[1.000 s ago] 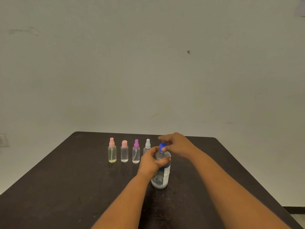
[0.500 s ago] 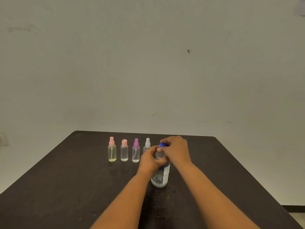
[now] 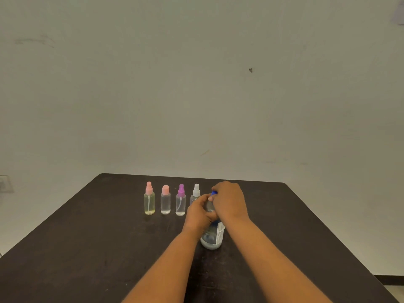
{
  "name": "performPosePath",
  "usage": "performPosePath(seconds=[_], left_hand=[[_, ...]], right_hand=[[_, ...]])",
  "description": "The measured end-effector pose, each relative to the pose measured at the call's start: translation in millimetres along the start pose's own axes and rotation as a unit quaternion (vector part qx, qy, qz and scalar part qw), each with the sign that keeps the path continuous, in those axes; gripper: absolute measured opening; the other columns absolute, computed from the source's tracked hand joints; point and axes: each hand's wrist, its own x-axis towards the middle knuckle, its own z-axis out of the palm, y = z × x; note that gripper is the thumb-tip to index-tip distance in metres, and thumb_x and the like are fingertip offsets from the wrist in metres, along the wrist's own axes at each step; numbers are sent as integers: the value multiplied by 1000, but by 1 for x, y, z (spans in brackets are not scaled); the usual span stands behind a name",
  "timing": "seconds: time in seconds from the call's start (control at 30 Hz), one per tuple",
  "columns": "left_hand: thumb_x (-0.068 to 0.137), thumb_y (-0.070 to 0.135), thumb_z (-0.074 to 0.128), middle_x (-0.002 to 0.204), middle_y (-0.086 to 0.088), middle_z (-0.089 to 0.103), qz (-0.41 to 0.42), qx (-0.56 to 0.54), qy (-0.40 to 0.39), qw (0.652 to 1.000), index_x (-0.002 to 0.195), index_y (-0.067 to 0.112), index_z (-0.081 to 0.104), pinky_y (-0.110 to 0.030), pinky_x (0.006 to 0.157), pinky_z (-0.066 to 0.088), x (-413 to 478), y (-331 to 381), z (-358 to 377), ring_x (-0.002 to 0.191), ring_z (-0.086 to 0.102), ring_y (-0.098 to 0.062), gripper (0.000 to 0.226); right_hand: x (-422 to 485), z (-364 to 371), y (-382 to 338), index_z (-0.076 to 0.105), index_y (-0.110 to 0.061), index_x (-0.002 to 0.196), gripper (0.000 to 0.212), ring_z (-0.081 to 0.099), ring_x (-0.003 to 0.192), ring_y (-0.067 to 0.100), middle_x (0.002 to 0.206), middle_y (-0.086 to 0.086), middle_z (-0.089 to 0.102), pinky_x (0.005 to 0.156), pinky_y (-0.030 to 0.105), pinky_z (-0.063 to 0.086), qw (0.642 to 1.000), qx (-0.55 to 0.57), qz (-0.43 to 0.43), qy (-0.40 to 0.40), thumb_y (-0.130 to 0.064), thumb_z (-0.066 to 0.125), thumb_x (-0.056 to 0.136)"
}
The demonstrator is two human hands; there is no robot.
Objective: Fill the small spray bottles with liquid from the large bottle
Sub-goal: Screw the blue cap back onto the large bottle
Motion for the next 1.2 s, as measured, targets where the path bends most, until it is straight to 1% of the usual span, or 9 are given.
performPosePath(seconds=[0.2,0.27,0.37,0.63,0.73,0.9,1.03,1.13,1.2], left_hand=[[68,17,78,96,3,69,-14,-32,-5,999,101,23,61,-30,85,54,1,0,1,95,65,-16,37],[71,18,78,96,7,66,-15,-15,-3,1000,102,24,60,-21,81,51,3,0,1,93,62,-10,37],[71,22,78,104,4,66,-21,7,-1,1000,110,23,59,-30,91,51,5,-1,2,99,62,-13,43],[72,15,77,95,7,67,-14,-14,5,1000,101,25,60,-12,71,47,3,-3,1,88,62,-6,35],[74,11,74,93,4,67,-15,-9,3,1000,101,18,62,-19,75,51,2,-2,0,89,63,-12,30],[73,11,72,91,1,68,-20,9,0,1000,92,21,60,-35,83,55,1,-1,0,91,66,-17,25],[71,18,74,92,-1,70,-20,7,-6,1000,94,18,62,-34,85,55,1,-1,0,91,66,-16,25],[57,38,75,94,0,71,-17,-2,0,1000,98,18,65,-38,87,55,0,1,1,92,67,-16,46],[54,41,74,96,1,71,-20,-4,1,1000,99,19,65,-40,88,54,0,0,0,94,67,-16,51]], right_hand=[[18,-23,-6,60,-13,122,42,60,109,21,122,7,62,86,22,44,995,-30,4,-90,-14,69,82],[21,-29,-6,57,-16,127,46,56,116,21,130,5,58,92,24,42,991,-45,-18,-122,-5,64,83],[21,-28,-6,62,-15,121,36,59,110,21,125,4,61,94,25,43,983,-108,-54,-141,-4,58,87],[22,-22,-13,66,-7,94,11,56,72,19,89,8,65,61,21,40,977,-175,-73,-97,-12,62,85],[15,-25,-20,58,-5,85,10,42,60,16,66,1,43,53,20,31,969,-205,-111,-79,-8,51,91],[14,-25,-28,60,-3,99,18,45,72,20,88,13,54,65,26,34,953,-245,-141,-106,-7,44,91],[17,-24,-29,57,-8,88,8,47,70,20,69,3,41,65,26,36,954,-248,-125,-117,-14,52,87],[20,-23,-27,45,-9,68,23,46,64,17,63,0,39,62,25,37,964,-223,-99,-110,-19,57,86],[21,-22,-26,53,-8,77,17,48,68,17,66,0,43,63,24,37,969,-205,-89,-109,-21,58,86]])
